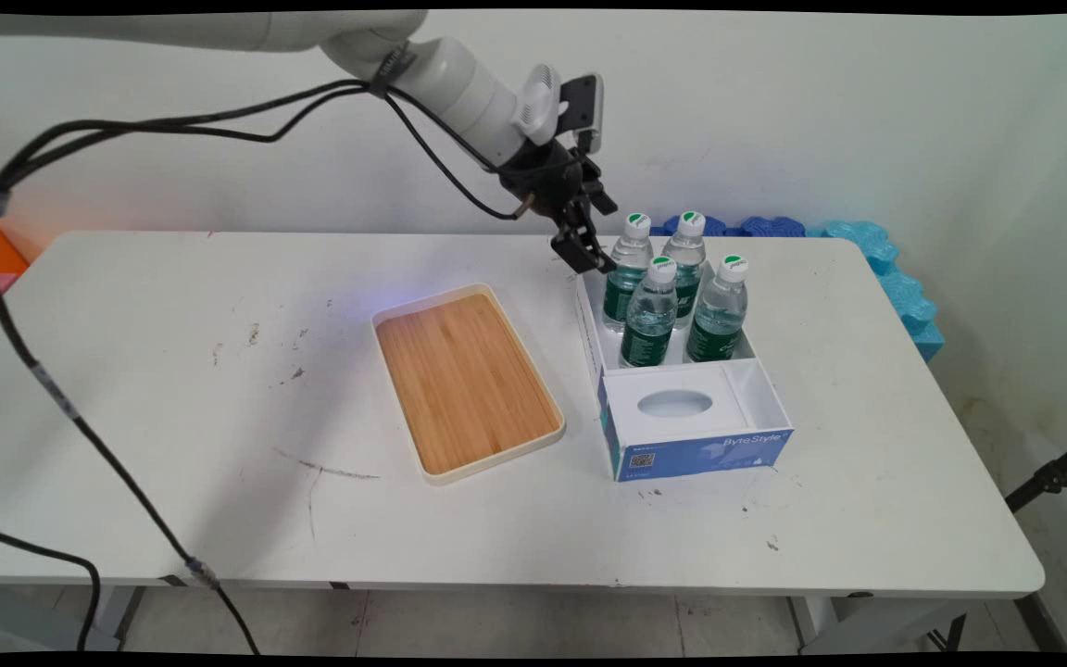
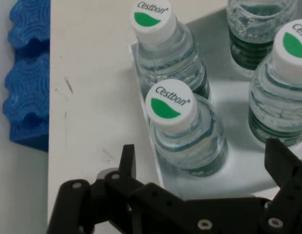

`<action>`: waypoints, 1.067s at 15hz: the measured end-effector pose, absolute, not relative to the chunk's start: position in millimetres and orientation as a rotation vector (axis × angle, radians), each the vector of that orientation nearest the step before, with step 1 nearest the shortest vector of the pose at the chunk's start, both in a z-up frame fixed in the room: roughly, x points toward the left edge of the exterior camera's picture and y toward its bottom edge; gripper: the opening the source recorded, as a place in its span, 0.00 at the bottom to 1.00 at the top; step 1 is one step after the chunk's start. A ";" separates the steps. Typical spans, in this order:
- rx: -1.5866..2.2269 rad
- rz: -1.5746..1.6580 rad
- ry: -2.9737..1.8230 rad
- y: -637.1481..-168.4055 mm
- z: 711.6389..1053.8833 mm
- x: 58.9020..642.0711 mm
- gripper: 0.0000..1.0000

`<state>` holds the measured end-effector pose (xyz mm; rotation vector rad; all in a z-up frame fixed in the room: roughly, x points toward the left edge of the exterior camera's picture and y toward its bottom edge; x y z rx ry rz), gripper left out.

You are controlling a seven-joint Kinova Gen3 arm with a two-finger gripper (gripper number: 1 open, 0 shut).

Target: Pick up the green bottle from the white box, then place the picked object on the tray

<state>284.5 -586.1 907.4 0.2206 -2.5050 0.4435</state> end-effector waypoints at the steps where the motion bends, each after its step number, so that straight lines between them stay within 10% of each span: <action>1: 0.221 0.441 -2.504 -589.0 902.6 282.2 1.00; 11: 0.289 0.395 -2.453 -607.6 874.5 266.8 1.00; 12: 0.294 0.389 -2.449 -607.7 873.4 265.6 0.00; 16: 0.301 0.373 -2.447 -604.3 872.7 266.8 0.00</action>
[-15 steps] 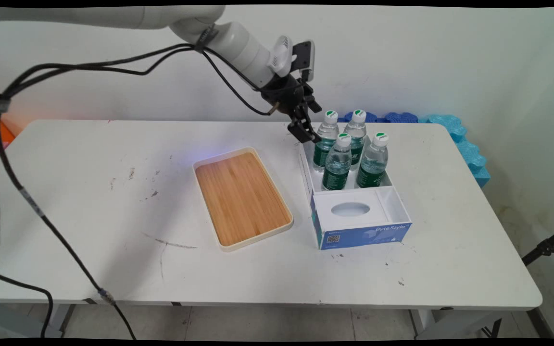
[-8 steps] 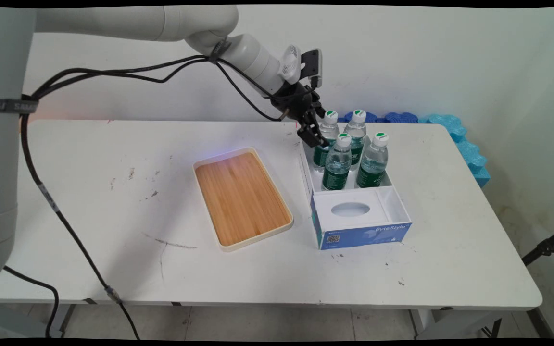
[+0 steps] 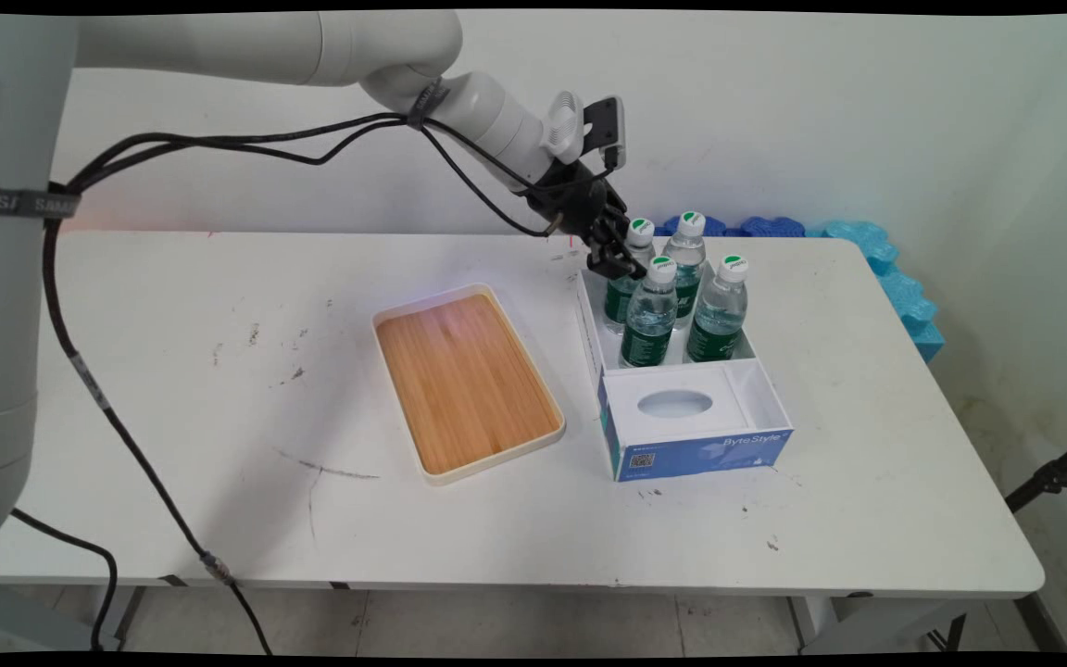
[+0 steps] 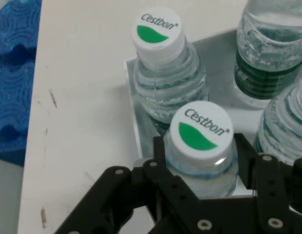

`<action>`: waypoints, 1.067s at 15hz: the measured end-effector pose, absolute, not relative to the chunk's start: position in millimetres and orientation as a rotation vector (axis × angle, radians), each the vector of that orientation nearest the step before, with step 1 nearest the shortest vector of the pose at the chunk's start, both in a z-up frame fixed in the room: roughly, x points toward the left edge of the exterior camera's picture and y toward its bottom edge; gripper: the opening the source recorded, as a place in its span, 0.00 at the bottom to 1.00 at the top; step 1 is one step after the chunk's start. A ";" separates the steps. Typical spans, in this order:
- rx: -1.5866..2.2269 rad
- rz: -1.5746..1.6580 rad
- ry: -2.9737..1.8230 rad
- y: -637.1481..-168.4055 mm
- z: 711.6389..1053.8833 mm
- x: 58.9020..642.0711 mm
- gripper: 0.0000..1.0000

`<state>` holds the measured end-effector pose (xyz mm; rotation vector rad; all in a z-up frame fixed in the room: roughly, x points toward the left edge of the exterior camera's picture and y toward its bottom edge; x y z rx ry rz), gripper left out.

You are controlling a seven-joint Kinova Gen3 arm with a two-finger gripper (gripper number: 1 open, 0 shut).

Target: Place the picked object on the tray

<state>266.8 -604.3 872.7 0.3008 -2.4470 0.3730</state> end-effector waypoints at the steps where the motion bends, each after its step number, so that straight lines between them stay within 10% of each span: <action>1: 0.301 0.371 -2.449 -603.3 873.1 267.8 0.00; 16: 0.404 0.412 -2.382 -570.7 950.1 294.2 0.00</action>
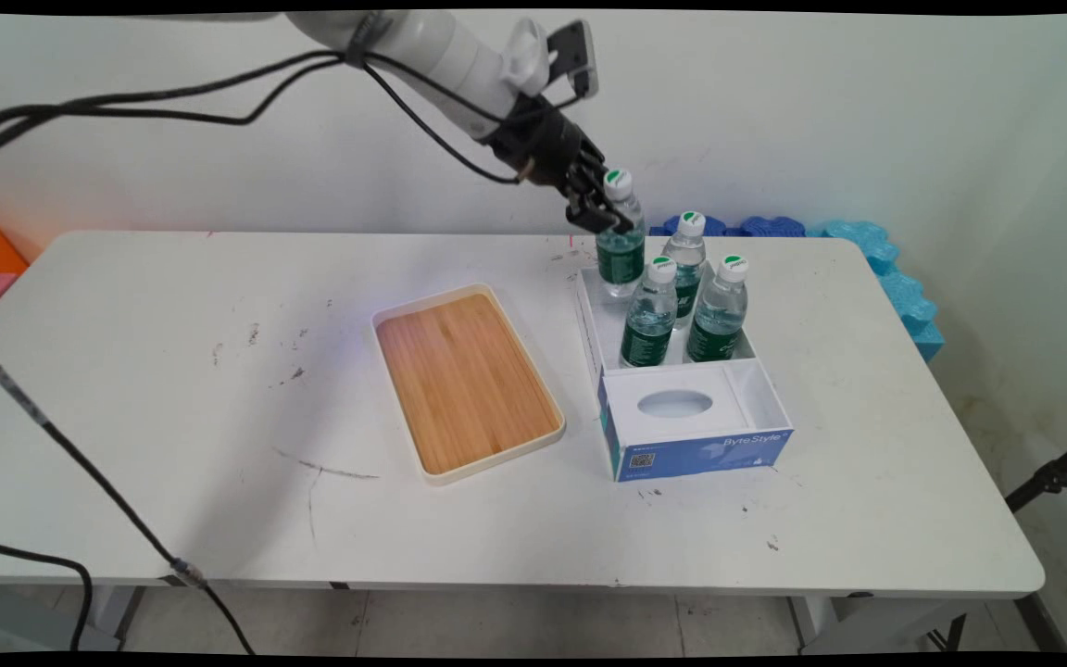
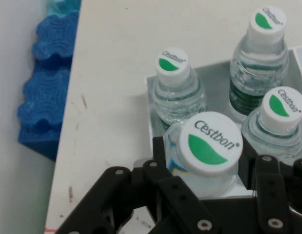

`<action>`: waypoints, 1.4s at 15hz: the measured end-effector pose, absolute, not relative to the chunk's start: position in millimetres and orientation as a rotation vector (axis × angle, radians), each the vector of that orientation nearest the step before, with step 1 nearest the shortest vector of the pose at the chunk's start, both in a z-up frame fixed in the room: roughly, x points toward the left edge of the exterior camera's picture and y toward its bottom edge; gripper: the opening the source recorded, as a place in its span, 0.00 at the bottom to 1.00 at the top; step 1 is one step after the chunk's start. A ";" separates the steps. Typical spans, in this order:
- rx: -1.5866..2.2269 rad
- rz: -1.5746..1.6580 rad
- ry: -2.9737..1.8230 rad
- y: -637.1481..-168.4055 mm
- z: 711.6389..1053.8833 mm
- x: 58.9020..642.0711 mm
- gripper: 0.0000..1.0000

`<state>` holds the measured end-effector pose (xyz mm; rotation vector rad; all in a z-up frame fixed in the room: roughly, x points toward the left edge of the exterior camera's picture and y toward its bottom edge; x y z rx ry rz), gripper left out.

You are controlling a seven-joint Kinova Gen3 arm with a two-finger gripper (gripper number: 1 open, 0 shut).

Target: Place the picked object on the tray

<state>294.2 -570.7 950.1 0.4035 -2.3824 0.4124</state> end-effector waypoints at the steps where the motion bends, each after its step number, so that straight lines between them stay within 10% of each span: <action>1: 0.422 0.420 -2.374 -568.1 958.4 297.0 0.00; 11: 0.672 0.471 -2.367 -519.8 1016.8 355.0 0.00; 21: 0.826 0.438 -2.388 -480.4 987.4 428.8 0.00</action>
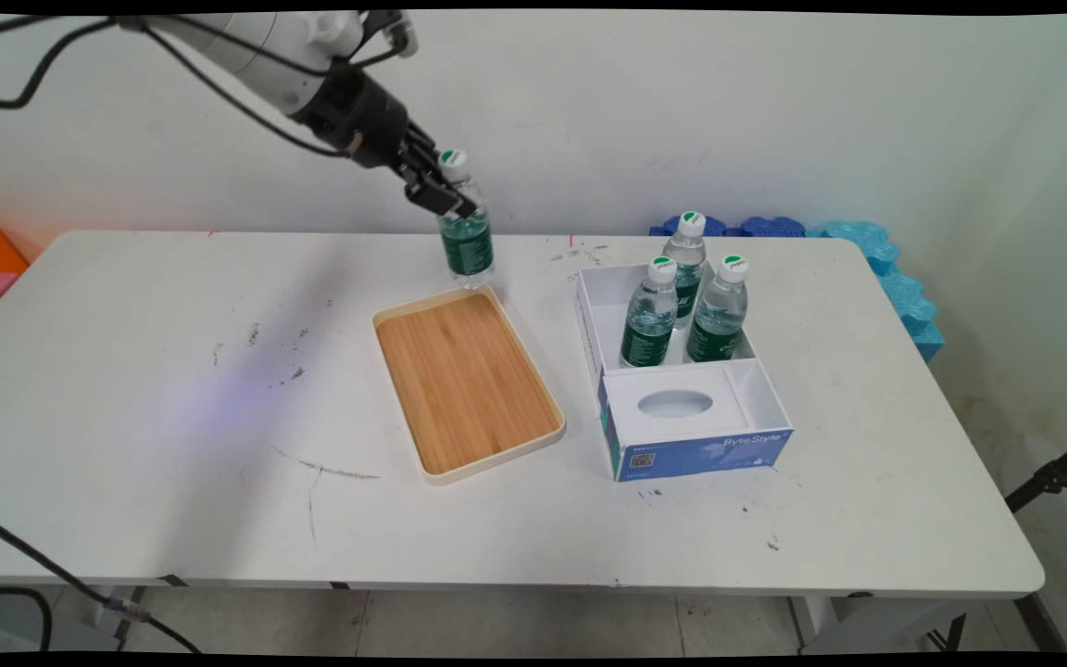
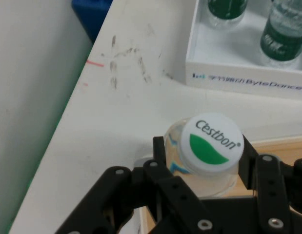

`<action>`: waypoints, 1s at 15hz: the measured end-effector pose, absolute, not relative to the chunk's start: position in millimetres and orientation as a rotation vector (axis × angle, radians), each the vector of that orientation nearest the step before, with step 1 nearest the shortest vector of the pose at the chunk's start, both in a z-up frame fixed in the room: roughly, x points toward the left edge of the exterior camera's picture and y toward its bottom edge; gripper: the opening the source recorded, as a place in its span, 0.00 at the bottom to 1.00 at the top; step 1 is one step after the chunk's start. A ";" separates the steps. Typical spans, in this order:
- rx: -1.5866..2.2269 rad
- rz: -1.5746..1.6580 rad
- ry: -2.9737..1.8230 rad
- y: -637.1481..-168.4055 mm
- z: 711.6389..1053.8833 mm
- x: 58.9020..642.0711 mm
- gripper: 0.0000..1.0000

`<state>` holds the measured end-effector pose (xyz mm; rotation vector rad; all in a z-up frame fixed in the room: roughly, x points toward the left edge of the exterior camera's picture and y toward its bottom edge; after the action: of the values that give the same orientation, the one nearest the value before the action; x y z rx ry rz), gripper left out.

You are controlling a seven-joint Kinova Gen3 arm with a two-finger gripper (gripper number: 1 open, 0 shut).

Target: Place the picked object on the tray

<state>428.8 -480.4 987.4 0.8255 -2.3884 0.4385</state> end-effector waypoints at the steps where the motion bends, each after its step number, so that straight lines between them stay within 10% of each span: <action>1: 0.834 0.443 -2.380 -478.4 979.5 435.6 0.00; 15: 0.933 0.447 -2.269 -473.6 891.6 468.8 0.00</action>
<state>468.8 -473.6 891.6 0.9326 -2.2692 0.4473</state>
